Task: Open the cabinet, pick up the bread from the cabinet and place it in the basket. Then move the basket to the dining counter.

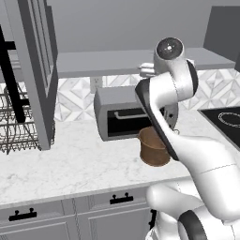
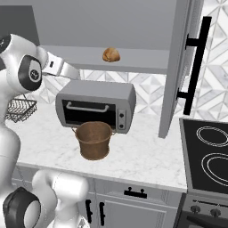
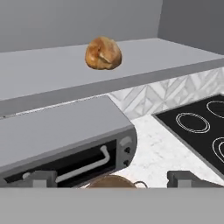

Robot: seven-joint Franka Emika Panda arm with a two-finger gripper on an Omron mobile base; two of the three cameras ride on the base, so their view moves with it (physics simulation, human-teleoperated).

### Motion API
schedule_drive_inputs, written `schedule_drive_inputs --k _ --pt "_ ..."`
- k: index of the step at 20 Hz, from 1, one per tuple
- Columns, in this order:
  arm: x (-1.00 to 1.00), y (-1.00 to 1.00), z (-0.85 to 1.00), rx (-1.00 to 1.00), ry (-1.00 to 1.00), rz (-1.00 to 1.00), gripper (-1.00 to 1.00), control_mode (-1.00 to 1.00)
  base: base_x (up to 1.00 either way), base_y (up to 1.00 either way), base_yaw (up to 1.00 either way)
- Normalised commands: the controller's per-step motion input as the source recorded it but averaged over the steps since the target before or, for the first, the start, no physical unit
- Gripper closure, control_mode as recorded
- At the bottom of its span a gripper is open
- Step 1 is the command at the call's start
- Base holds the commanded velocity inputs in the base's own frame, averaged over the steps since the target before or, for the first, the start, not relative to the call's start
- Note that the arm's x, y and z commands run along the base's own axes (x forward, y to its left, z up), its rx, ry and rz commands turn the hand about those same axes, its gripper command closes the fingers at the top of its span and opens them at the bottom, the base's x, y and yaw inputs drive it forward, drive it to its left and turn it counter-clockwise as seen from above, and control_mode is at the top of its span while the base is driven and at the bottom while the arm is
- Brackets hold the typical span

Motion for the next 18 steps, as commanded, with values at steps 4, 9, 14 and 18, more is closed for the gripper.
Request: schedule_drive_inputs --k 4,9,14,18 --pt "0.03 -0.08 0.49 -0.27 -0.12 0.07 -1.0 -1.0 0.0 0.0 0.0" --pt "0.14 -0.08 0.61 -0.18 0.05 0.03 -1.0 -1.0 0.0 0.0 0.0" --pt "0.36 -0.23 0.25 0.09 0.18 0.0 -1.0 -1.0 0.0 0.0 0.0" --pt "0.48 -0.47 -0.02 0.13 0.01 0.0 -1.0 -1.0 0.0 0.0 0.0"
